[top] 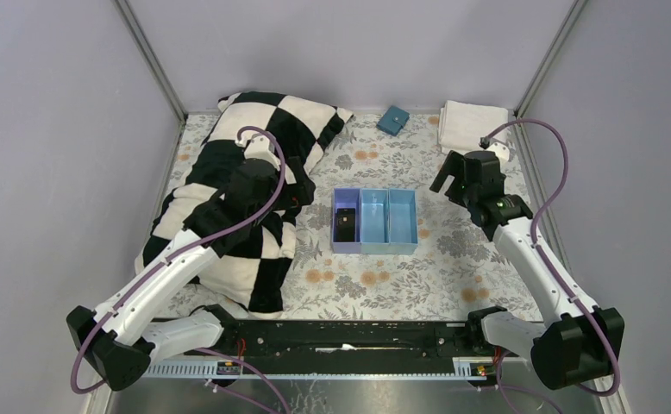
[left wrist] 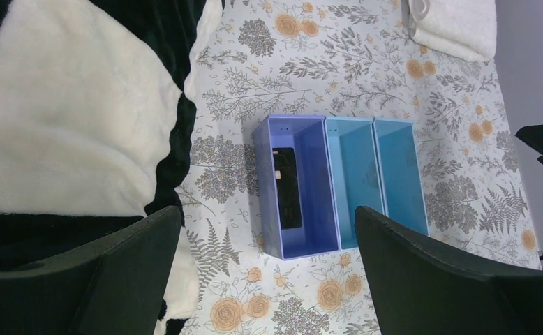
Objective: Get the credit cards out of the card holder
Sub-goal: Move the card holder to the center of the board.
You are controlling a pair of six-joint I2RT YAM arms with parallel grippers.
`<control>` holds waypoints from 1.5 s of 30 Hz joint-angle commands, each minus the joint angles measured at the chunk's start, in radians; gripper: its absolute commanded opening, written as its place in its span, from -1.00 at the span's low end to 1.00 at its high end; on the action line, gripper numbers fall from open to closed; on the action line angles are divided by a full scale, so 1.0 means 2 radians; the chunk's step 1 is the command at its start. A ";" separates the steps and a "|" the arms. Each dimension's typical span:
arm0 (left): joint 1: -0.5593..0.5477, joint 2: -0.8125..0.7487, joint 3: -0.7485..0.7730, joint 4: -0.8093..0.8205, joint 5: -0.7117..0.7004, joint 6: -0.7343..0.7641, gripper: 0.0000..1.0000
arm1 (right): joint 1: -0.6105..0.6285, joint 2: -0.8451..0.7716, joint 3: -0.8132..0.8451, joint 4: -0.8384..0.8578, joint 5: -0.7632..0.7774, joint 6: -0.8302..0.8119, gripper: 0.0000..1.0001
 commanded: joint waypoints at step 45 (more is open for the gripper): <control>0.001 0.088 0.060 -0.041 0.018 0.085 0.98 | -0.003 0.742 0.699 0.032 -0.051 0.086 0.66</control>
